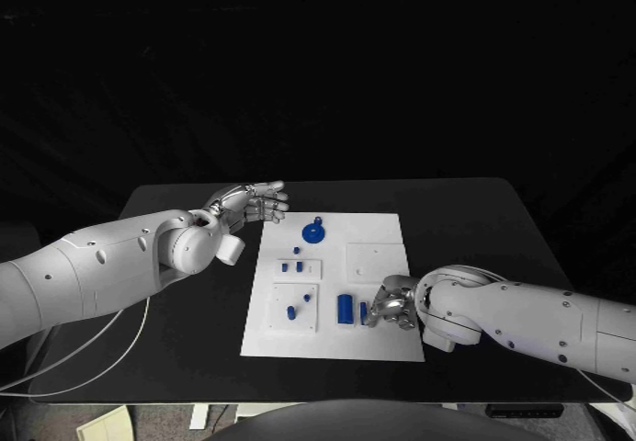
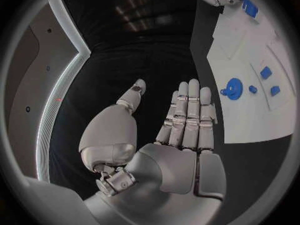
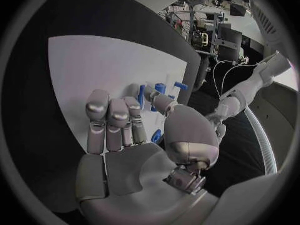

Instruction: Assemble the parts on the task board

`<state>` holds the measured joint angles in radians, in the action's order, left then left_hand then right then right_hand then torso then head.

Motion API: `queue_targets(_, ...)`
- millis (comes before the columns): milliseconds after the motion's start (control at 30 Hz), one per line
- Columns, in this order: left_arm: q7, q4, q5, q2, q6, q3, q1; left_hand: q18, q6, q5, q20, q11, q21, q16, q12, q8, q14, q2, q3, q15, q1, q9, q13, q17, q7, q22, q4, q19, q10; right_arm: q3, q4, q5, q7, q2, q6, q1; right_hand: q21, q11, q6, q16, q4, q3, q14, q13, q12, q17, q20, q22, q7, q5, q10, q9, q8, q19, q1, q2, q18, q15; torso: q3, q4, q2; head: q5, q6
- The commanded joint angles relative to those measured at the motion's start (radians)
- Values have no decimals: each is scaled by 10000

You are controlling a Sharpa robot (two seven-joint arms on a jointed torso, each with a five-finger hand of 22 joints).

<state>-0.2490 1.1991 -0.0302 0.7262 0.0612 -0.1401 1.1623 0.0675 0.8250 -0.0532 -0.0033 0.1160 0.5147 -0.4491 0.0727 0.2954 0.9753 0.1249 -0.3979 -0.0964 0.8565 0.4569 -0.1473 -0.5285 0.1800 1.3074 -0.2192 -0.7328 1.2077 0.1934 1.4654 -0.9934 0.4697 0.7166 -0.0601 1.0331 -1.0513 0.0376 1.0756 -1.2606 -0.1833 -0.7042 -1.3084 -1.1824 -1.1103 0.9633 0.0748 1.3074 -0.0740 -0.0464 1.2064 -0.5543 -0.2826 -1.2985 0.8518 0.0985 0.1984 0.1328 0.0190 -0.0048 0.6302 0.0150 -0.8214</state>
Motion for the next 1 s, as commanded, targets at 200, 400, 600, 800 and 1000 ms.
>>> queue_targets(200, -48, 21, -38, -13, -153, 9, 10, 76, -90, 28, 0, 23, -37, 56, -2, 65, 61, -43, -11, -1, -58, -9, 16, -16, 2, 153, 43, -51, -49, 15, -98, -245, 150, -116, 254, -107, 20, -34, 13, 45, -20, -87, 4, -11, 13, 12, -41, 42, -24, -31, -38, 17, -25, 4, -2, 15, 634, 32, 7, -7, 4, 15, -16)
queue_targets(400, -44, 25, -39, -15, -161, 9, 10, 77, -90, 28, 0, 23, -38, 59, -1, 66, 61, -45, -12, -1, -58, -9, 16, -20, 1, 155, 43, -52, -48, 16, -214, -332, 205, -131, 155, -131, 15, -36, 28, 44, 16, -90, 0, -30, -7, 13, -51, 45, -26, -32, -16, 19, -31, 1, -42, 4, 634, 26, 12, -9, 4, 11, -7)
queue_targets(600, -44, 11, -39, -20, -155, 9, 10, 77, -91, 28, 0, 22, -39, 62, -1, 67, 62, -44, -13, -1, -57, -9, 16, -24, 1, 156, 42, -52, -48, 15, -179, -298, 45, 22, -29, -131, 10, -41, 25, 45, 62, -65, -3, -25, 8, 13, -65, 51, -31, -37, -26, 32, -25, 1, -147, 134, 634, 22, 9, -13, -5, -1, 31)
queue_targets(800, -64, -20, -44, -46, -154, 9, 10, 78, -92, 28, 0, 23, -41, 65, -1, 67, 62, -40, -12, -1, -56, -9, 17, -27, 1, 157, 41, -53, -49, -3, -129, 1257, -1019, 377, 310, -96, 80, -190, -511, 112, 442, 702, 106, 75, 224, 4, -81, 38, -181, -22, -339, 139, 248, 113, -1114, 1161, 634, -75, 10, -18, -18, -24, 97)
queue_targets(1000, -138, -78, -38, -91, -75, 9, 10, 76, -93, 26, 2, 21, -49, 83, -1, 68, 47, -26, -18, -5, -32, -9, 17, -34, 0, 161, 22, -40, -47, -67, -244, 1737, -1946, 602, 370, 216, 501, -486, -1453, 332, -143, 1824, 671, 84, 382, 11, -43, -25, -504, -47, -1015, 209, 639, 809, -1375, 1134, 634, -363, 18, -30, -17, -28, 244)
